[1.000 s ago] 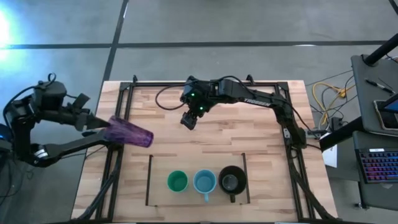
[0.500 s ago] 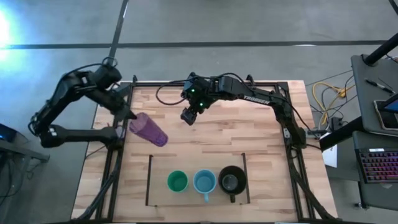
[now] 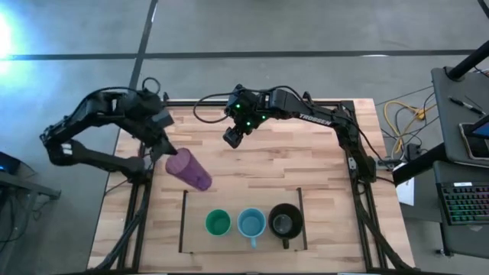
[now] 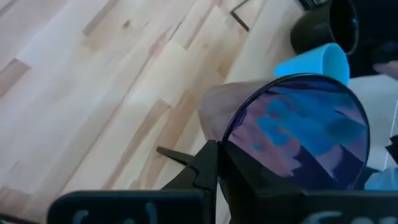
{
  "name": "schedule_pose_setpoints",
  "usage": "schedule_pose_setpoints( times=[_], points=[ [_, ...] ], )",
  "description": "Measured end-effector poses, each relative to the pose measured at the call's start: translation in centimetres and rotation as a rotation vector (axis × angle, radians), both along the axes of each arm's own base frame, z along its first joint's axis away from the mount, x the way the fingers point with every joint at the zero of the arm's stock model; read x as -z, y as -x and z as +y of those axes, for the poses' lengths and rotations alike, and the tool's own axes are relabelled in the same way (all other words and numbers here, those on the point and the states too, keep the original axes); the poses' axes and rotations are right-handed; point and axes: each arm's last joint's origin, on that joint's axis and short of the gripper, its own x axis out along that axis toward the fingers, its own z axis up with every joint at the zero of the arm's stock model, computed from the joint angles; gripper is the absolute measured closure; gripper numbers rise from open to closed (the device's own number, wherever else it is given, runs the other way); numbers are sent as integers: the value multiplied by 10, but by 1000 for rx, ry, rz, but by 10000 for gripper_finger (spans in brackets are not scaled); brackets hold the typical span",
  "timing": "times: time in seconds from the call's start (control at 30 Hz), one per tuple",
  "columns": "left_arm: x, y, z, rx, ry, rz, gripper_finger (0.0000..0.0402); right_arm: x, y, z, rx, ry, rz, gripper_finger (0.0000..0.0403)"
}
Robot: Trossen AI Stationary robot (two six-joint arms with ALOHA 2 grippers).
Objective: Stack small to large cups/mugs on shelf
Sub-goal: Put the purple glass on the shelf
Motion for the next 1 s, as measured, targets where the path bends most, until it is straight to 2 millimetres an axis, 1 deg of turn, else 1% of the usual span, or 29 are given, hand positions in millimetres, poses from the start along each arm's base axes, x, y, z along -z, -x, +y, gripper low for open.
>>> schedule_pose_setpoints(
  times=[0.1, 0.2, 0.33, 0.47, 0.53, 0.73, 0.87, 1.0],
  points=[
    [-4, -10, -12, 33, -19, 29, 401, 0, 0, 0, -2, -1, 1, 193],
    [-8, -12, -26, 48, -40, 82, 401, 0, -1, 4, -19, -12, -1, 199],
    [-18, -8, -43, 35, -28, 89, 401, 0, -2, 14, -59, -35, -5, 211],
    [-22, -12, -64, 43, -36, 93, 401, -1, -5, 28, -99, -47, -15, 221],
    [-20, -17, -74, 48, -36, 115, 401, -1, -6, 36, -116, -47, -18, 227],
    [-5, -38, -106, 81, -48, 216, 401, 0, -13, 65, -197, -96, -51, 250],
    [-1, -43, -117, 76, -47, 249, 401, -2, -16, 80, -242, -117, -84, 267],
    [-1, -45, -123, 61, -35, 243, 401, 0, -19, 95, -272, -119, -94, 279]
  ],
)
